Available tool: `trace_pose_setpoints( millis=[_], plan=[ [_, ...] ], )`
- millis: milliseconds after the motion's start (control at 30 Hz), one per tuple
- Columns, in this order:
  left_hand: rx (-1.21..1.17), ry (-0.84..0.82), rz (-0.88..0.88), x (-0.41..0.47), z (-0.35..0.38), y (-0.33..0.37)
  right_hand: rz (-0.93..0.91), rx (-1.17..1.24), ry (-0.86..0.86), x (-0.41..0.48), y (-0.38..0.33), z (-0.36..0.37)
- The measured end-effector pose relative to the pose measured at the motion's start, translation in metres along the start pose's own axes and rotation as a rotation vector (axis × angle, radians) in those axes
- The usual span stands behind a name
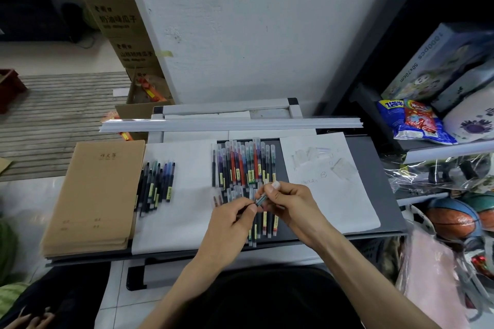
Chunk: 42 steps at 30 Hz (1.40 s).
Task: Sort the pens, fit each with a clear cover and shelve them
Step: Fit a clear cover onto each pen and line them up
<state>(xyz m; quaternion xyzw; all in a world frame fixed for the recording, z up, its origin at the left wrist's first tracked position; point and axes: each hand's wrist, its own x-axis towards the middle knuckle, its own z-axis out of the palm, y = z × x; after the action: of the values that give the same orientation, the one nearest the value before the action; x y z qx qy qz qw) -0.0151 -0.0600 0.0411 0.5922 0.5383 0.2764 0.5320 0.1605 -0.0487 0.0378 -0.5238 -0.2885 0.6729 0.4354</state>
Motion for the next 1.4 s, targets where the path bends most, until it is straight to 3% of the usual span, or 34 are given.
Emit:
trace_pose_setpoints(
  millis=[100,333,433,600,800,933,1100,1400],
  plan=[
    [-0.035,-0.049,-0.034,0.003,-0.001,-0.004,-0.005,0.004,-0.015,0.001,0.004,0.002],
    [-0.443,-0.191,-0.343,0.010,-0.002,-0.003,0.095,-0.026,-0.068,0.008,-0.001,-0.006],
    [-0.495,-0.211,-0.376,0.011,0.001,-0.004,0.133,-0.109,-0.119,0.016,-0.001,-0.013],
    [-0.229,-0.047,-0.270,0.015,0.002,-0.019,0.098,-0.388,-0.033,0.024,0.006,-0.019],
    [0.200,0.298,-0.334,0.023,-0.032,-0.073,-0.110,-1.157,0.491,0.043,0.018,-0.079],
    [0.330,0.366,-0.375,0.024,-0.047,-0.098,-0.073,-1.457,0.653,0.048,0.009,-0.121],
    [0.371,0.358,-0.369,0.030,-0.049,-0.108,0.028,-1.526,0.656,0.053,0.005,-0.152],
    [0.393,0.299,-0.339,0.040,-0.039,-0.103,0.012,-1.449,0.612,0.058,0.002,-0.155]
  ],
)
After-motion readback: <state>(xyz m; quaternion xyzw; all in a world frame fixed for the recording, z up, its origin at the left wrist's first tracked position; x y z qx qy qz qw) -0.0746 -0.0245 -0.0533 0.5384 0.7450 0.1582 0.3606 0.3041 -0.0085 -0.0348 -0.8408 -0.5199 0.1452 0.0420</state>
